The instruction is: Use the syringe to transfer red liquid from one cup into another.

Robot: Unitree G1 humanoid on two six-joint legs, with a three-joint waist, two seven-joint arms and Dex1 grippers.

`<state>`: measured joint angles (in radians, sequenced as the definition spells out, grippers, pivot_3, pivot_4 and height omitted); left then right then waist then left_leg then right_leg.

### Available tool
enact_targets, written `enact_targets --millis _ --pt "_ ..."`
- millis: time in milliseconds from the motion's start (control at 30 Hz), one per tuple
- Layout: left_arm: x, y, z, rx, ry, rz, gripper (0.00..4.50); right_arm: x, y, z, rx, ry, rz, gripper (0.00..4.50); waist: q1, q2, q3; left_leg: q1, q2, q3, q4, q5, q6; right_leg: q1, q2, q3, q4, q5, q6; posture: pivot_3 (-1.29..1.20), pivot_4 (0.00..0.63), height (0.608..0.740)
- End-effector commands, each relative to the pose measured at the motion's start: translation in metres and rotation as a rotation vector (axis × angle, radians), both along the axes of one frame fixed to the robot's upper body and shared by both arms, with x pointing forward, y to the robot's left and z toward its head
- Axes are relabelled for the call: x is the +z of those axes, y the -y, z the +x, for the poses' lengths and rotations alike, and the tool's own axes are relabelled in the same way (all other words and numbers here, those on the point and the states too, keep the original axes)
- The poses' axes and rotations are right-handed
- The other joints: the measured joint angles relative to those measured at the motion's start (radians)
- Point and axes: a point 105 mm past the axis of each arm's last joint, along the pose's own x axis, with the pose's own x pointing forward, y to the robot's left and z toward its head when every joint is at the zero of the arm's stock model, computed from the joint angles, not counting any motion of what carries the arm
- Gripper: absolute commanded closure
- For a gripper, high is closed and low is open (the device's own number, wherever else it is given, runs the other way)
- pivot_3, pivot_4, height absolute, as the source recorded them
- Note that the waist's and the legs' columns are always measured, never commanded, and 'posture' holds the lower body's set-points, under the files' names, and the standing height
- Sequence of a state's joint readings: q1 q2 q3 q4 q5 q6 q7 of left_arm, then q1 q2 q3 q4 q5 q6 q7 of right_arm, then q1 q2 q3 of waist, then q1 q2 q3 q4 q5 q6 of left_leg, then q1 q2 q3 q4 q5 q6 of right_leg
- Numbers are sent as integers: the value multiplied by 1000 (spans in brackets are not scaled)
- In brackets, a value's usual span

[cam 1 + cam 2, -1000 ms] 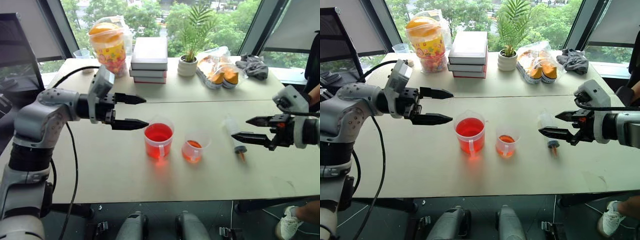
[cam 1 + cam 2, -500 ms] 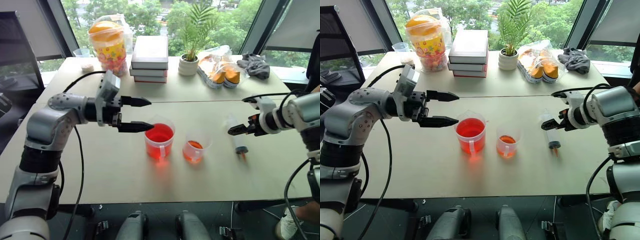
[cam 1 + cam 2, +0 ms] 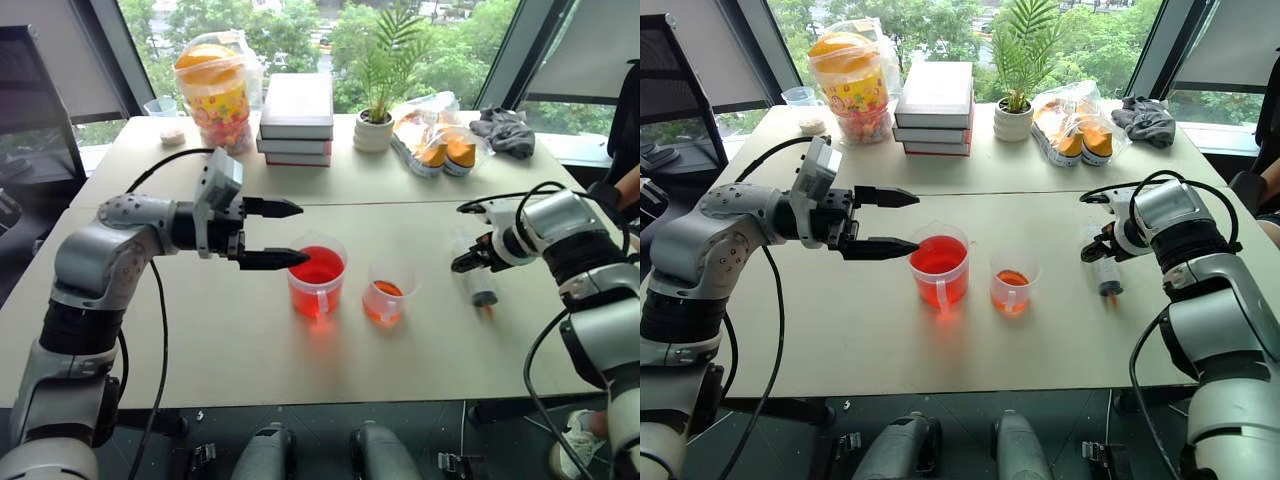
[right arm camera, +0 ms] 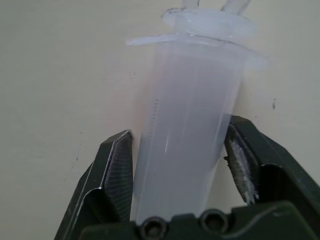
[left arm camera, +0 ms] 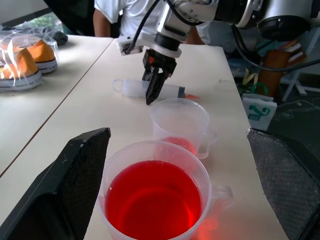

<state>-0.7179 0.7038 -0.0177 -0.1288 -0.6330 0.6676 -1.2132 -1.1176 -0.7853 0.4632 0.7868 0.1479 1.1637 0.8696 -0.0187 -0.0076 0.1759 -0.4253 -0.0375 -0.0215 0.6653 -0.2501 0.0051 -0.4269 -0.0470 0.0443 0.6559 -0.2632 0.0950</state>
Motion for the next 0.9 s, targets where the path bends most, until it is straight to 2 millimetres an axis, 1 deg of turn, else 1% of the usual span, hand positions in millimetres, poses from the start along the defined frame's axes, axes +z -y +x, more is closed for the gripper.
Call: enact_targets --millis 33,67,133,200,233,300,333,367,400,467,500,533,567,600,633,667,700,767,800,900 --pt "11 0 -4 -7 58 -14 0 5 -6 2 25 4 18 3074 -1 0 0 0 0 0 0 0 0 0 0 0 0 0 0 0 150 740" --pt "11 0 -3 -8 59 -14 0 7 -7 2 25 6 20 3088 0 0 0 0 0 0 0 0 0 0 0 0 0 0 0 0 150 740" --pt "12 0 -2 -9 61 -14 0 20 -3 3 9 46 27 3089 1 0 0 0 0 0 0 0 0 0 0 0 0 0 0 0 150 740" --pt "14 -1 0 -8 64 -14 0 49 6 7 19 171 -28 3089 2 1 1 0 0 0 0 0 0 0 0 0 0 0 0 0 150 740" --pt "15 -2 1 -8 65 -14 0 64 6 8 37 231 -42 3089 3 2 1 -1 0 0 0 0 0 -1 0 0 0 0 0 0 150 740" --pt "16 -2 3 -7 67 -13 0 96 -2 10 67 368 -6 3089 7 2 1 -2 -1 0 0 0 0 -2 -1 0 1 0 0 0 150 740" --pt "17 -3 4 -7 68 -13 0 113 -11 11 114 461 18 3089 7 2 1 -2 -1 0 -1 0 0 -3 -1 0 1 0 0 0 150 740" --pt "17 -3 5 -7 69 -12 0 125 -17 10 146 525 30 3089 7 2 1 -2 -1 0 -1 0 0 -3 -1 0 0 0 0 0 150 740" --pt "19 -3 5 -10 68 -13 0 142 -28 6 199 618 54 3089 6 2 1 -2 0 0 -1 0 0 -3 -1 0 0 0 0 0 150 740" --pt "21 -5 5 -12 67 -13 0 183 -62 -2 310 875 184 3089 -1 2 1 -2 0 0 -2 0 0 -2 0 0 0 0 0 0 150 740" --pt "22 -5 6 -12 66 -13 0 200 -76 -9 354 995 246 3089 -3 2 1 -1 0 0 -2 0 0 -2 0 0 0 0 0 0 150 740" --pt "23 -6 7 -11 66 -12 0 212 -88 -18 395 1088 302 3089 -5 2 1 -1 0 0 -2 0 0 -2 0 1 1 0 0 0 150 740" --pt "23 -6 8 -10 67 -10 0 220 -101 -28 449 1159 373 3089 -3 2 1 -1 0 0 -2 0 0 -3 0 1 3 0 0 0 150 740" --pt "25 -7 9 -10 68 -9 0 229 -117 -42 527 1227 481 3089 0 2 1 0 0 0 -2 0 0 -3 0 1 4 0 0 0 150 740" --pt "26 -7 9 -10 68 -9 0 235 -132 -59 613 1259 637 3089 1 2 1 0 0 -1 -1 0 -1 -3 0 1 5 0 0 0 150 740" --pt "27 -7 9 -11 69 -7 0 238 -142 -74 680 1266 767 3089 4 2 1 0 0 -1 -1 0 -1 -3 0 0 6 0 0 0 150 740" --pt "28 -8 9 -11 71 -4 0 237 -149 -82 713 1268 851 3089 6 2 1 -1 0 -1 -1 0 -1 -3 0 0 6 0 0 0 150 740" --pt "30 -9 10 -11 73 -1 0 229 -161 -87 739 1268 918 3089 8 1 1 -1 0 -2 1 0 -1 -2 -1 -1 7 0 0 0 150 740" --pt "32 -10 10 -10 74 -1 0 222 -168 -90 770 1258 936 3089 8 0 0 -1 0 -2 1 0 -1 -2 -1 -1 6 0 0 0 150 740" --pt "37 -14 10 -4 79 3 0 194 -188 -91 815 1213 981 3089 4 -1 -1 0 -1 -2 2 0 -1 0 -2 -1 5 0 0 0 150 740"
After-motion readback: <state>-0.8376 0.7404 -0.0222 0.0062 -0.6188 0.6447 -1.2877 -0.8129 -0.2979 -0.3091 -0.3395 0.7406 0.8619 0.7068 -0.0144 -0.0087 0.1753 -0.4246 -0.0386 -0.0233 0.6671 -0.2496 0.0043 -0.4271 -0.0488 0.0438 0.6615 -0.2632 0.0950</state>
